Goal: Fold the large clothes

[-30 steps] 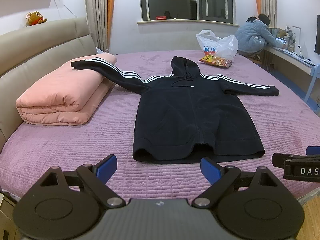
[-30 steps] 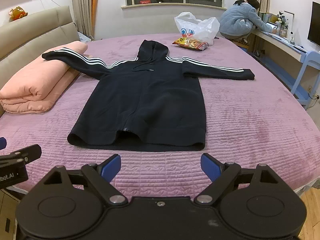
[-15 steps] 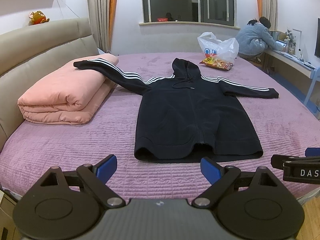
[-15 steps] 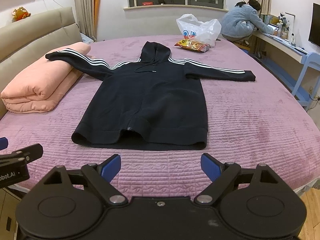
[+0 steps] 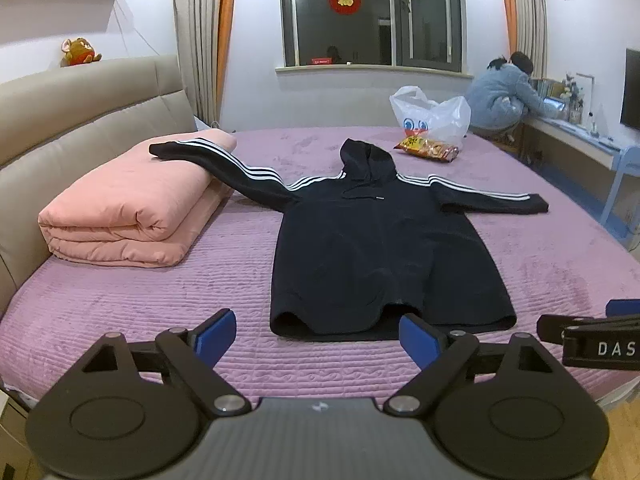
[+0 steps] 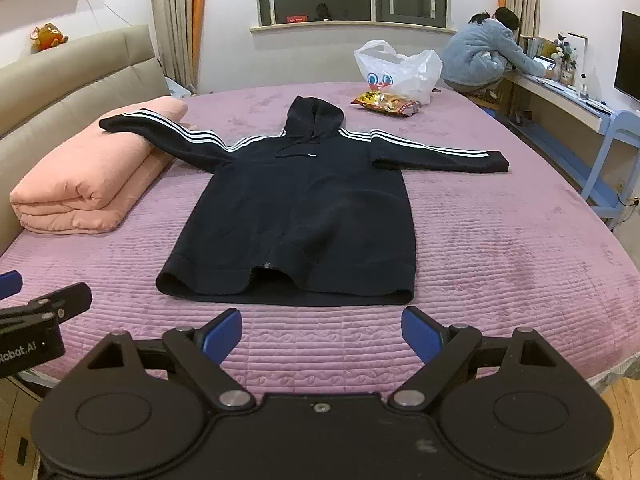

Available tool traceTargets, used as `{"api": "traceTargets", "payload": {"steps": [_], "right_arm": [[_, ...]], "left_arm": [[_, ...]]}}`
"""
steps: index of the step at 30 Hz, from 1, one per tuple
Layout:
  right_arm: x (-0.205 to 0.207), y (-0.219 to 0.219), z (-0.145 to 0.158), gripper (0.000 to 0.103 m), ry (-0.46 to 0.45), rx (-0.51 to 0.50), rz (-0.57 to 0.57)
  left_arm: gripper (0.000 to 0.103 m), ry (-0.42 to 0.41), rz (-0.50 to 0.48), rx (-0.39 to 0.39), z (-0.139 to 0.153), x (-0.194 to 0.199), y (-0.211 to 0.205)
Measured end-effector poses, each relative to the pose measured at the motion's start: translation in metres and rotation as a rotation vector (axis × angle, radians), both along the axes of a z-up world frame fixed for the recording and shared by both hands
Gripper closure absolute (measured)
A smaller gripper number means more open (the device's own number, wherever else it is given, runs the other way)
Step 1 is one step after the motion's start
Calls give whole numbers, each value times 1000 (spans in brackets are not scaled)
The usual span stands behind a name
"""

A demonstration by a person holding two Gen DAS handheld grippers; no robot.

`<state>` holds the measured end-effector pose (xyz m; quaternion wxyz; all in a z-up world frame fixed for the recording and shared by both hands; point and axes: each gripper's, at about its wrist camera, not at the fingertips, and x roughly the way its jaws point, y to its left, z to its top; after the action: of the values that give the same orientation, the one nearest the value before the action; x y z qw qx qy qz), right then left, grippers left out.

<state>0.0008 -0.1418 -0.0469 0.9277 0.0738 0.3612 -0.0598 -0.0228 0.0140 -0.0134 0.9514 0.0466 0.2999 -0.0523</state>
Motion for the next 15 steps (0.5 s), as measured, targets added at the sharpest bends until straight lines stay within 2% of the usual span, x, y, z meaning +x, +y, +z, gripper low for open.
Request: {"api": "traceTargets", "payload": {"steps": [8,15], "right_arm": [[-2,9,2,1,-8,-25,25],[-3,8,2,1,-10,-5,23]], "left_arm": [[12,-3,-11,-7,3,-4,5],[12,6,-7,-10,2,-2,4]]}}
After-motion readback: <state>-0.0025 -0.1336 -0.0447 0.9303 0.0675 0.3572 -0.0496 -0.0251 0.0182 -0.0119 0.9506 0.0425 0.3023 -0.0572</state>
